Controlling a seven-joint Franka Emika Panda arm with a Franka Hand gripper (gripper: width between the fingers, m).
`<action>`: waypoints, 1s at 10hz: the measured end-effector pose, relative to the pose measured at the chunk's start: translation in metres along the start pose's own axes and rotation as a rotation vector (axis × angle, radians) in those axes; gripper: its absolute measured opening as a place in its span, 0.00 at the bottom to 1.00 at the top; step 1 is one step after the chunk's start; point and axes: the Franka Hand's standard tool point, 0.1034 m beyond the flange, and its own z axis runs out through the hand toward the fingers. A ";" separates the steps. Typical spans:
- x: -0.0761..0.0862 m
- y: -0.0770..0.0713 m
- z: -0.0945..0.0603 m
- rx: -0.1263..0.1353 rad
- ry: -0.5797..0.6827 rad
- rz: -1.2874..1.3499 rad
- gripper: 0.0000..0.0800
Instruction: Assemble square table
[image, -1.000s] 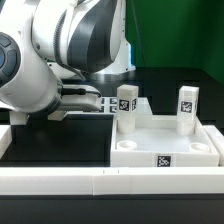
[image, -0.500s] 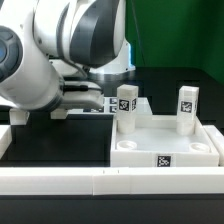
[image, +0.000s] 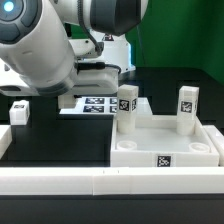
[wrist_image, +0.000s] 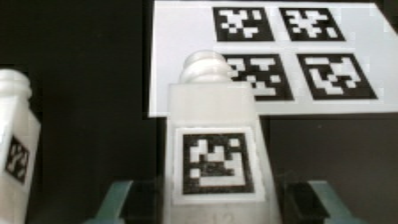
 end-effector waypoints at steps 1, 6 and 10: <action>0.003 0.002 0.000 -0.002 0.014 -0.004 0.36; 0.006 -0.007 -0.044 -0.043 0.318 -0.032 0.36; 0.010 -0.005 -0.052 -0.053 0.552 -0.022 0.36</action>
Offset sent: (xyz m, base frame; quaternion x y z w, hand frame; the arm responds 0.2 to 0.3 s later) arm 0.0198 0.0232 0.0437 0.0094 0.0904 0.0066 0.9958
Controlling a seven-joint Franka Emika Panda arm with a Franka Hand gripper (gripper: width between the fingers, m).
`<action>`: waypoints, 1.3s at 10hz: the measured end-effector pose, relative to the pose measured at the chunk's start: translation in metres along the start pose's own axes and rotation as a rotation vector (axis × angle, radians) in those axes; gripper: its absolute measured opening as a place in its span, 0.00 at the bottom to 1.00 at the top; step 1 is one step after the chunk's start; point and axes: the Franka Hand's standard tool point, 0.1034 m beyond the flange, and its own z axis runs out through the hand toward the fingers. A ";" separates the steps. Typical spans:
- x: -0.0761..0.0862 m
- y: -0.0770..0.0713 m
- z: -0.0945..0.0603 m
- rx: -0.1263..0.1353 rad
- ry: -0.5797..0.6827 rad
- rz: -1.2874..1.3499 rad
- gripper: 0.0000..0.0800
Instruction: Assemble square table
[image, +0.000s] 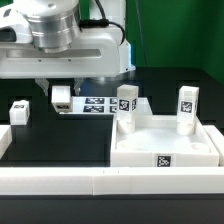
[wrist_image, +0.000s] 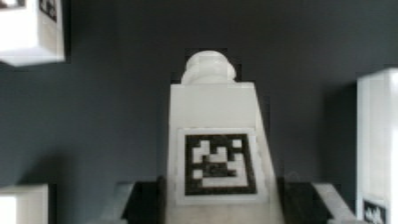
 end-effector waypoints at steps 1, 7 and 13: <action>0.000 -0.008 -0.008 0.006 0.026 0.017 0.36; 0.013 -0.017 -0.020 -0.034 0.410 0.080 0.36; 0.023 -0.052 -0.025 0.006 0.513 0.142 0.36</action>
Offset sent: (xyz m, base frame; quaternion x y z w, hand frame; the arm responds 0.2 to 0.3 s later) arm 0.0000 0.0000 0.0000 0.0000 0.1938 0.0000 0.9810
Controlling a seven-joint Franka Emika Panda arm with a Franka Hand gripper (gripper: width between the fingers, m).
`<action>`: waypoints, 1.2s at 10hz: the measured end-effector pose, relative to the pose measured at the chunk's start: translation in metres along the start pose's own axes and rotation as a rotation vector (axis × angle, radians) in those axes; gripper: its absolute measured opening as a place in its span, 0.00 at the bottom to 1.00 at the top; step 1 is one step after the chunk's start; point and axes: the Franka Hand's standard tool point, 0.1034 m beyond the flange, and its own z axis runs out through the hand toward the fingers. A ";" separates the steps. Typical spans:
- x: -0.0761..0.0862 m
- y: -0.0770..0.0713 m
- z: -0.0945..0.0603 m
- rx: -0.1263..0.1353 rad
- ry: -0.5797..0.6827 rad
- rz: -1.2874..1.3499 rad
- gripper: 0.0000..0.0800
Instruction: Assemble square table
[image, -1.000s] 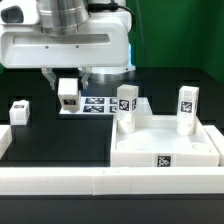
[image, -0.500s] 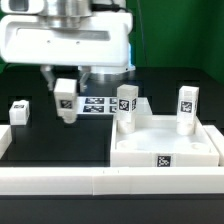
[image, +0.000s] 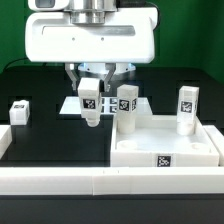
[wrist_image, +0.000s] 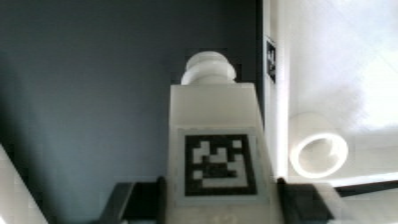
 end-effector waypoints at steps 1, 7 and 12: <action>0.001 -0.003 -0.001 0.001 -0.002 0.015 0.36; 0.031 -0.070 -0.019 0.032 0.099 0.043 0.36; 0.031 -0.087 -0.020 0.030 0.262 0.010 0.36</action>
Offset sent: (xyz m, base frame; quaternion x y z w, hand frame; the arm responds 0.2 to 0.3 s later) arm 0.0374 0.0516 0.0224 -0.0771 -0.0080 0.0368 0.9963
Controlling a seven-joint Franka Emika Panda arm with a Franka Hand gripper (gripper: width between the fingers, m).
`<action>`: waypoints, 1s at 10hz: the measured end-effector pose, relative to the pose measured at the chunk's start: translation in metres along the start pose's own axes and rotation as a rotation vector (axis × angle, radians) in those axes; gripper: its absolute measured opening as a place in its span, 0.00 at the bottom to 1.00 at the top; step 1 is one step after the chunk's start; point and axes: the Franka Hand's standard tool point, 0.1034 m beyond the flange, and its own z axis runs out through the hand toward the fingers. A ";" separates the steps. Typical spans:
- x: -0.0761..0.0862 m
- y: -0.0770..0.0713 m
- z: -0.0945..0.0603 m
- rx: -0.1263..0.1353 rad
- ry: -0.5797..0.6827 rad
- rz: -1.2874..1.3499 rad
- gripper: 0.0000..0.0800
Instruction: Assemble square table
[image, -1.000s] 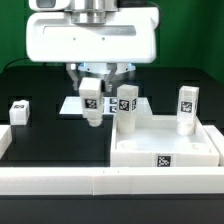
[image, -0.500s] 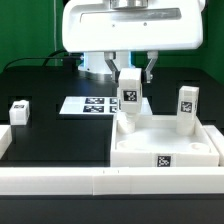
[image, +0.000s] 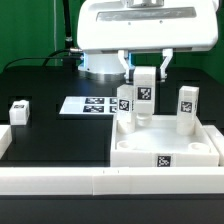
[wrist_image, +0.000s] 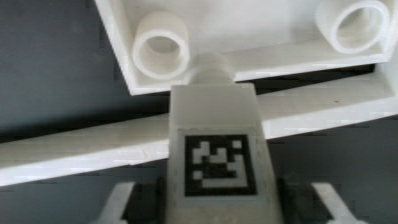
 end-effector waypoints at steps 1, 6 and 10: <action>-0.001 -0.003 0.001 0.002 0.001 0.000 0.36; -0.011 -0.063 0.014 0.027 -0.030 -0.093 0.36; -0.023 -0.096 0.021 0.032 -0.025 -0.174 0.36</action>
Offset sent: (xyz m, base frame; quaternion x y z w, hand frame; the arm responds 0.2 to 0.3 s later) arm 0.0262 0.0395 0.0015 -0.0832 0.0109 -0.0932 0.9921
